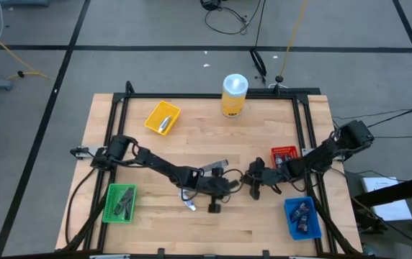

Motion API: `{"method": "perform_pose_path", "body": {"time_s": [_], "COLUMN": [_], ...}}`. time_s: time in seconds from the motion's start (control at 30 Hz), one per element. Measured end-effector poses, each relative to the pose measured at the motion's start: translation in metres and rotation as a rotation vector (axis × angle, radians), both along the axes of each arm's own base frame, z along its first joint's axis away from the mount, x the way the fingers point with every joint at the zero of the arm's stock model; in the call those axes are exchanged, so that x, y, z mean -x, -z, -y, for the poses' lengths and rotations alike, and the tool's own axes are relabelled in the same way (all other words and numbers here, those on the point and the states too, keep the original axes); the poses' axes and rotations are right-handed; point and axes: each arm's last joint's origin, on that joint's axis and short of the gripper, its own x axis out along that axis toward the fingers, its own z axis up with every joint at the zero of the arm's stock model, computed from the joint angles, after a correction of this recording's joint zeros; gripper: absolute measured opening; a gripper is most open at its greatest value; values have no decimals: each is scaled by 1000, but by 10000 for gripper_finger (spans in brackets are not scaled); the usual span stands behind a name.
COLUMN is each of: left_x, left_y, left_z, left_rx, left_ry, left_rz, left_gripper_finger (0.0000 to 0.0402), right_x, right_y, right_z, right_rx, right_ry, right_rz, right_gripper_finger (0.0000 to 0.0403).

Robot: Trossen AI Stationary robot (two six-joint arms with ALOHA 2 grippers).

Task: Pick & Place Travel size toiletries
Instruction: Put the black comb into the green bin

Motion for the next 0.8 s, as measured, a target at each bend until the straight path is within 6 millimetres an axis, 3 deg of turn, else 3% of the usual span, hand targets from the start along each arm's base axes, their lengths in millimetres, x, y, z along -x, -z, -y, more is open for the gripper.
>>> {"method": "perform_pose_path", "body": {"time_s": [0.17, 0.47, 0.63, 0.8], "left_x": [8, 2, -1, 7], "left_y": [10, 27, 26, -3], "left_z": [-1, -15, -20, -16], "left_rx": [40, -53, -52, -7], "left_ry": [7, 61, 39, 24], "left_rz": [-142, -137, -117, -115], "left_gripper_finger": [2, 2, 1, 1], "right_x": [-2, -6, -6, -7], "right_y": [1, 0, 0, 0], "right_z": [7, 15, 19, 22], "right_rx": [-71, -139, -140, -134], "right_ry": [0, -30, -23, -33], "right_rz": [-17, -28, -34, -31], "right_gripper_finger": [123, 238, 262, 259]}}
